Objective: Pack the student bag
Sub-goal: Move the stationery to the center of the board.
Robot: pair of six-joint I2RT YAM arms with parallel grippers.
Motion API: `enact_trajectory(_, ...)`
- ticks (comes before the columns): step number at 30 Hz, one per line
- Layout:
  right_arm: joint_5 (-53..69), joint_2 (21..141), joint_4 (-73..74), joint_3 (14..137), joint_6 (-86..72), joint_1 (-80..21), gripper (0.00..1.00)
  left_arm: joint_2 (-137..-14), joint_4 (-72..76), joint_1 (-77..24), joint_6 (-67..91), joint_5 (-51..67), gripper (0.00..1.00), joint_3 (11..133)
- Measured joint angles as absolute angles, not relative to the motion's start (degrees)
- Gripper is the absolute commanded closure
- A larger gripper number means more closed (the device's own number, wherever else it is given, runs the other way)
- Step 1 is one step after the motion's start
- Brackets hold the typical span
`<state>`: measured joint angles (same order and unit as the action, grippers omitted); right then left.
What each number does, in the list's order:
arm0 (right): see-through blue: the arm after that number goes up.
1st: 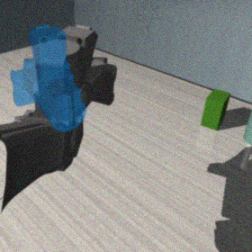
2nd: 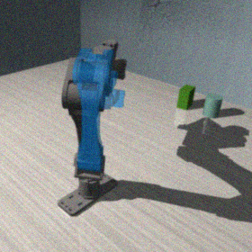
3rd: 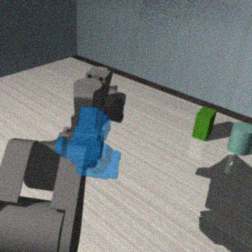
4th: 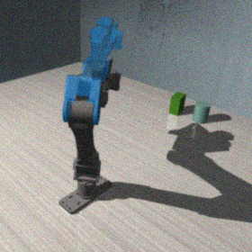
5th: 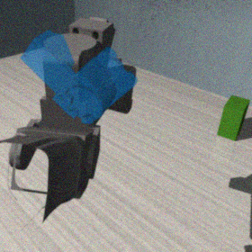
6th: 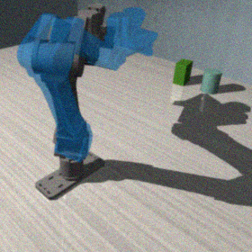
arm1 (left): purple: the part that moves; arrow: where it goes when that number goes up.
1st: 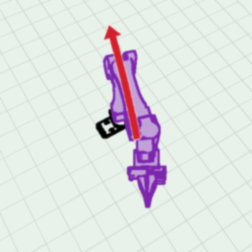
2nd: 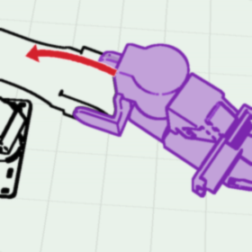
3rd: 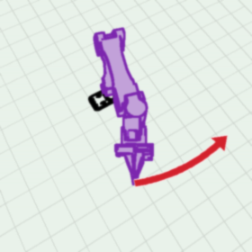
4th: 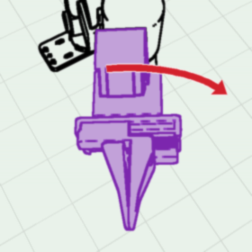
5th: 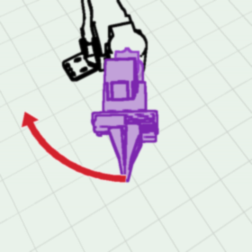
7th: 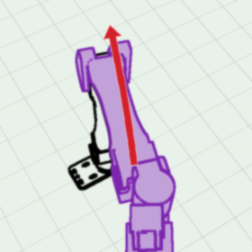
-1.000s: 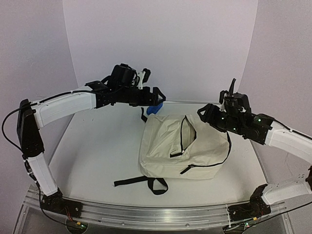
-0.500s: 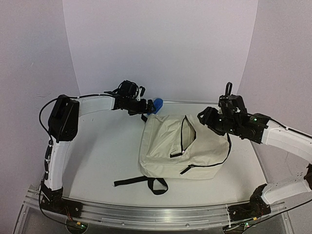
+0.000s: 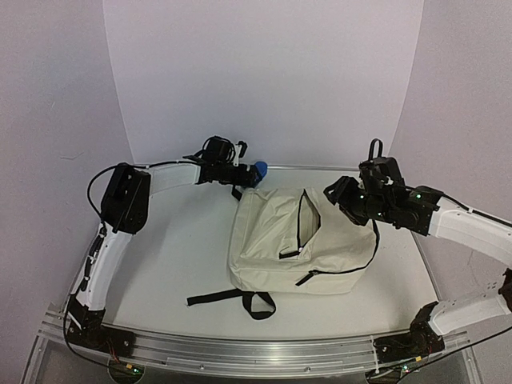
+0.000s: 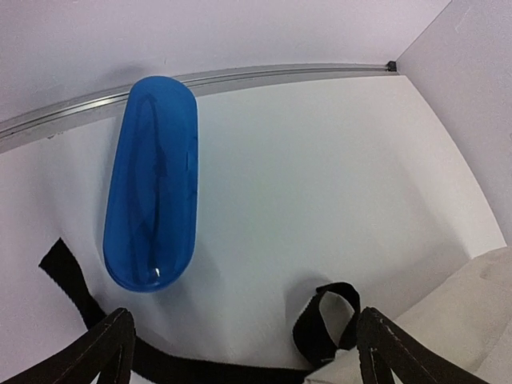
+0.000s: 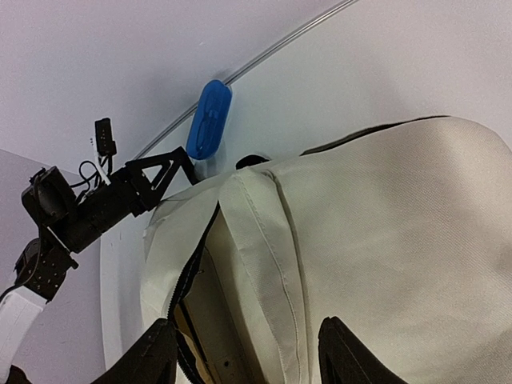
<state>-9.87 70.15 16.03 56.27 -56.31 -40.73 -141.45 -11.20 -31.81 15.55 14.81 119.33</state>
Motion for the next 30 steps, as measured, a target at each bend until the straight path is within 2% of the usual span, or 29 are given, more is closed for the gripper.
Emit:
enact_trajectory(5, -8.93, 70.3, 16.14, 56.27, -57.08, -40.73, 0.4, -148.22, -10.33, -31.75, 13.37, 14.06, 0.03, 125.67)
enact_trajectory(13, -7.84, 74.91, 17.19, 58.0, -55.44, -40.73, 0.35, -152.27, -9.89, -31.55, 11.42, 11.55, 0.02, 126.65)
enact_trajectory(18, -9.3, 82.7, 18.48, 68.36, -49.23, -40.73, 0.28, -151.87, -7.55, -31.55, 11.38, 11.81, 0.01, 125.71)
enact_trajectory(23, -10.98, 95.0, 17.3, 84.12, -41.67, -40.14, 0.23, -150.21, -6.46, -31.55, 11.33, 12.29, 0.01, 122.85)
enact_trajectory(26, -9.72, 103.31, 17.1, 92.49, -38.85, -39.03, 0.2, -149.71, -6.68, -31.55, 11.88, 12.36, 0.01, 122.63)
enact_trajectory(30, -6.26, 117.3, 16.91, 104.73, -35.44, -36.73, 0.17, -144.75, -6.28, -31.42, 13.61, 12.29, 0.01, 115.98)
